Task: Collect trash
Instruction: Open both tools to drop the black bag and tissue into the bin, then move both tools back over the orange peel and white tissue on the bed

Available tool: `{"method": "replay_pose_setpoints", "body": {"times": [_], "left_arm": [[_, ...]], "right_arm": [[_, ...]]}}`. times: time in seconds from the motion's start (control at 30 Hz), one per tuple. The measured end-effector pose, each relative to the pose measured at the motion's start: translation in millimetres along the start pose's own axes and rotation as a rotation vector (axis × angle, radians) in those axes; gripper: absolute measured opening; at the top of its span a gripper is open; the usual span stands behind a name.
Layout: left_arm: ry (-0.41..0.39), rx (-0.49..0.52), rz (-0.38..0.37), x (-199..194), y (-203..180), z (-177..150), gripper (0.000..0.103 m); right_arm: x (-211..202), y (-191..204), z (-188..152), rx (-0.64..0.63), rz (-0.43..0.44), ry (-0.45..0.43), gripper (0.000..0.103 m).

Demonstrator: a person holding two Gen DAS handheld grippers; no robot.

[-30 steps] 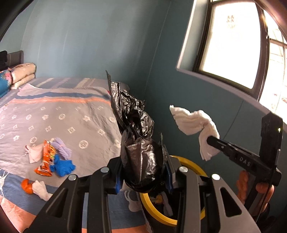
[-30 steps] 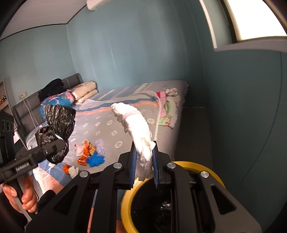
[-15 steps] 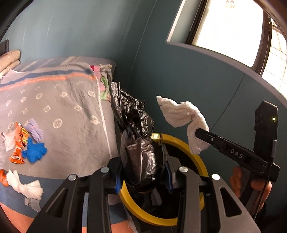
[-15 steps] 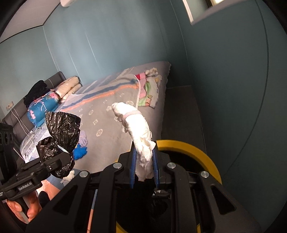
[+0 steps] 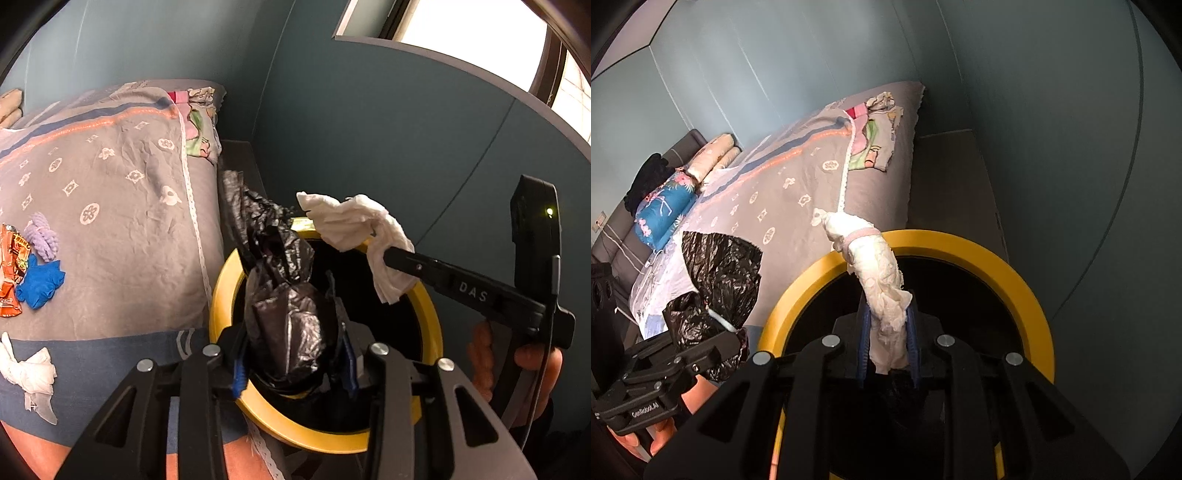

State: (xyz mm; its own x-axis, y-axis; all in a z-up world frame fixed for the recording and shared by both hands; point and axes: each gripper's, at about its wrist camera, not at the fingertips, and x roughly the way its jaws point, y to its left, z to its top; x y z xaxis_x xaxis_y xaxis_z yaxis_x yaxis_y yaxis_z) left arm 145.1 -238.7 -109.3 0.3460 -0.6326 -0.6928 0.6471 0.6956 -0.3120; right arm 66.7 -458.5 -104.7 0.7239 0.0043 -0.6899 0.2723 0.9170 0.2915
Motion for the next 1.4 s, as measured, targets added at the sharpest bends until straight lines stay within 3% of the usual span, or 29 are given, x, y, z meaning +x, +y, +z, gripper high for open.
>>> {"method": "replay_pose_setpoints", "body": {"times": [0.23, 0.33, 0.4, 0.63, 0.83, 1.4], "left_arm": [[-0.003, -0.019, -0.012, -4, 3, -1, 0.061], [-0.034, -0.021, 0.003, -13, 5, -2, 0.077], [-0.062, -0.025, 0.023, -19, 9, -1, 0.081], [-0.142, -0.061, 0.123, -47, 33, 3, 0.087], [-0.217, -0.095, 0.214, -78, 65, 3, 0.090], [-0.284, -0.255, 0.478, -162, 188, -34, 0.092]], "right_arm": [[2, -10, -3, 0.050, -0.013, -0.007, 0.038], [-4, -14, -4, 0.062, -0.017, -0.025, 0.046], [-6, -15, -3, 0.074, -0.015, -0.046, 0.048], [-9, -12, 6, 0.089, 0.067, -0.099, 0.070], [-15, 19, 14, 0.017, 0.144, -0.137, 0.081], [-4, 168, 18, -0.274, 0.286, -0.100, 0.084]]}}
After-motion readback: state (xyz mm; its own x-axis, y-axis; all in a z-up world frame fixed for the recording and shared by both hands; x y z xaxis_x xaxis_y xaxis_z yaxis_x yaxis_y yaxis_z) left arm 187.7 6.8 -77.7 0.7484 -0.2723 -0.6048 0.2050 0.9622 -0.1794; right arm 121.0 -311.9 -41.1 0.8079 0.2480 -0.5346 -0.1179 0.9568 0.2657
